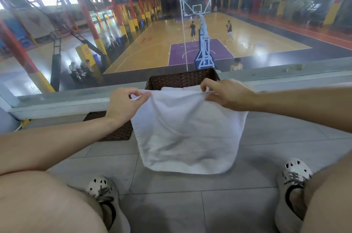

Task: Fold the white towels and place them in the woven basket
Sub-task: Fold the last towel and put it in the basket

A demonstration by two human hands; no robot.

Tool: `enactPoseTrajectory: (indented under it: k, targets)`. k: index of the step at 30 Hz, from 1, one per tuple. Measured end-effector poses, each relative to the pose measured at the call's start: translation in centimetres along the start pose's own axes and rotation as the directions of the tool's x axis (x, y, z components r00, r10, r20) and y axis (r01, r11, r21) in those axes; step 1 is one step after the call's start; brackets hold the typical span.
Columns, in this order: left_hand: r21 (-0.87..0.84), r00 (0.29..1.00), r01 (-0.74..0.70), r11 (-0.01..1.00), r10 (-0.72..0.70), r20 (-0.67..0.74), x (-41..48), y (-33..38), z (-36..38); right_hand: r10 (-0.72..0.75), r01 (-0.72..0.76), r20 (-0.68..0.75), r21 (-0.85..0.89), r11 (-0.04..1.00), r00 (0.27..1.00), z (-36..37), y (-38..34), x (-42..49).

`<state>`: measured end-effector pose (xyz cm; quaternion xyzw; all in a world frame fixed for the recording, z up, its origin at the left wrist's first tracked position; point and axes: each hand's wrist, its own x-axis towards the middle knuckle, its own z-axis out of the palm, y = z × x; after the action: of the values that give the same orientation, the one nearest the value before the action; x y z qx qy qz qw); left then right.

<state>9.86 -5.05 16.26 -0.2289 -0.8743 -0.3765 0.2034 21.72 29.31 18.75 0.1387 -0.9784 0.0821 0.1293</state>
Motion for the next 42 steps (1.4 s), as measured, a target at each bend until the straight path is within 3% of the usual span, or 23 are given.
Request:
enactPoseTrajectory:
  k: [7, 16, 20, 26, 34, 38, 42]
  targets:
    - [-0.008, 1.000, -0.006, 1.000, 0.006, -0.004, 0.3, 0.1, -1.7, -0.094, 0.110, -0.139, 0.118, 0.987, 0.986, 0.5, 0.5, -1.7]
    - [0.087, 0.929, -0.064, 0.994, 0.027, 0.369, 2.0, 1.3, -4.1, 0.118, -0.128, 0.057, 0.202, 0.971, 0.991, 1.8, 4.2, -3.7]
    - [0.013, 0.955, -0.079, 0.997, 0.072, 0.287, 1.9, 2.2, -3.6, 0.125, -0.169, 0.247, 0.164, 0.972, 0.961, 2.4, 5.3, -4.1]
    - [-0.017, 0.981, -0.107, 0.994, 0.108, 0.161, 1.9, 3.9, -3.2, 0.159, -0.206, 0.390, 0.082, 0.975, 0.907, 3.0, 5.9, -3.7]
    - [0.004, 0.954, -0.198, 0.980, 0.192, 0.229, 2.1, 6.1, -3.3, 0.248, -0.320, 0.413, 0.114, 0.941, 0.876, 3.9, 4.5, -3.2]
    - [0.018, 0.910, -0.311, 0.950, 0.292, 0.295, 1.6, 8.5, -2.8, 0.227, -0.358, 0.476, 0.202, 0.912, 0.849, 3.4, -0.1, -2.3]
    - [0.004, 0.895, -0.325, 0.946, 0.306, 0.325, 1.6, 10.1, -2.5, 0.221, -0.376, 0.464, 0.273, 0.885, 0.858, 4.3, -4.8, -0.7]
